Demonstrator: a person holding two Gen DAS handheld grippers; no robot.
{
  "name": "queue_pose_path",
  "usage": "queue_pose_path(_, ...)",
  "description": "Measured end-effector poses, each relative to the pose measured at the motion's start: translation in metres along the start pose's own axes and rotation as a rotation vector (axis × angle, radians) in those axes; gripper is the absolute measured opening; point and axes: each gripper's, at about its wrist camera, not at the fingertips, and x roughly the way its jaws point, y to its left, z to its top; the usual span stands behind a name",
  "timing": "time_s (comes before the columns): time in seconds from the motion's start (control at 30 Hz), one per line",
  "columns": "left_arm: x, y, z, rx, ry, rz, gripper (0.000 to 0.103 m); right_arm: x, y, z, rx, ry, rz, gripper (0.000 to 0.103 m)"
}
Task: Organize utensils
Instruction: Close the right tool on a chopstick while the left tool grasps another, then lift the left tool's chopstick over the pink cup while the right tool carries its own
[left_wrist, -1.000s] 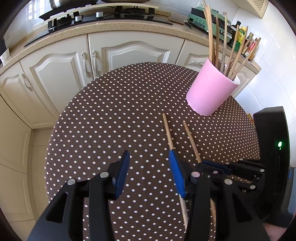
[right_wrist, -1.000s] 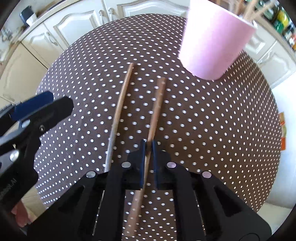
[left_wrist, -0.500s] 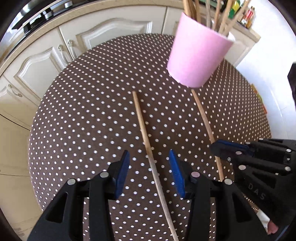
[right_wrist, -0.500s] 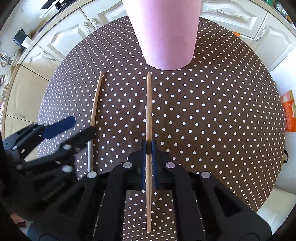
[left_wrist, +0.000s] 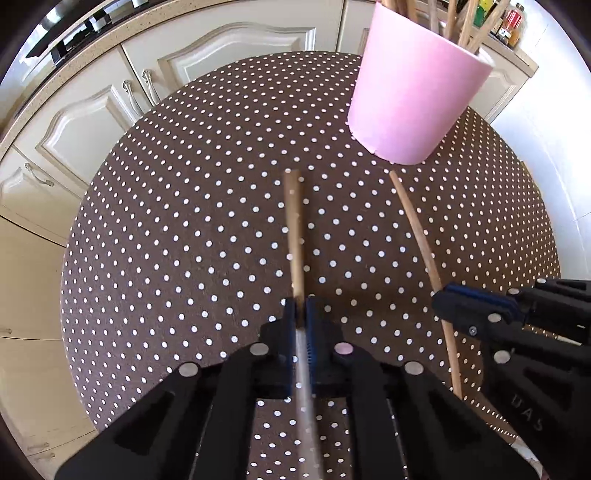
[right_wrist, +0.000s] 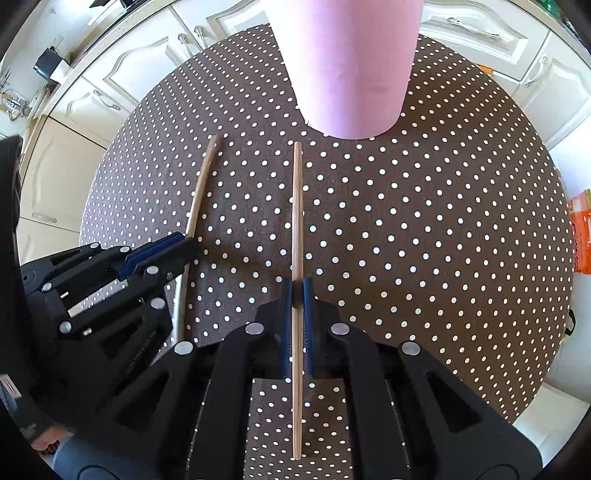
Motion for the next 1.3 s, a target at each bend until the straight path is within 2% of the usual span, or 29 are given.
queue_pose_path(0.1,-0.003,0.007,-0.002,-0.006,-0.008,-0.015,0.005,0.000,0.003,0.000,0.000,0.000,0.008,0.006)
queue_pose_path(0.23,-0.007,0.022,-0.003,-0.056,-0.033,-0.088,0.005,-0.003,0.002,-0.001,0.007,-0.015,0.026,0.006)
queue_pose_path(0.43,-0.034,0.028,0.000,-0.055,-0.168,-0.179,0.005,-0.022,-0.005,0.000,0.028,-0.076,0.078,0.006)
queue_pose_path(0.63,-0.069,0.032,0.008,-0.028,-0.314,-0.246,0.005,-0.059,-0.011,0.008,0.029,-0.168,0.127,0.006)
queue_pose_path(0.87,-0.099,0.032,0.024,0.003,-0.420,-0.276,0.005,-0.097,-0.010,0.011,0.034,-0.266,0.170,0.006)
queue_pose_path(1.1,-0.123,0.005,0.037,0.029,-0.504,-0.290,0.005,-0.120,-0.009,0.018,0.034,-0.318,0.175,0.006)
queue_pose_path(1.3,-0.141,0.002,0.055,0.039,-0.580,-0.292,0.005,-0.140,-0.017,0.027,0.039,-0.365,0.172,0.006)
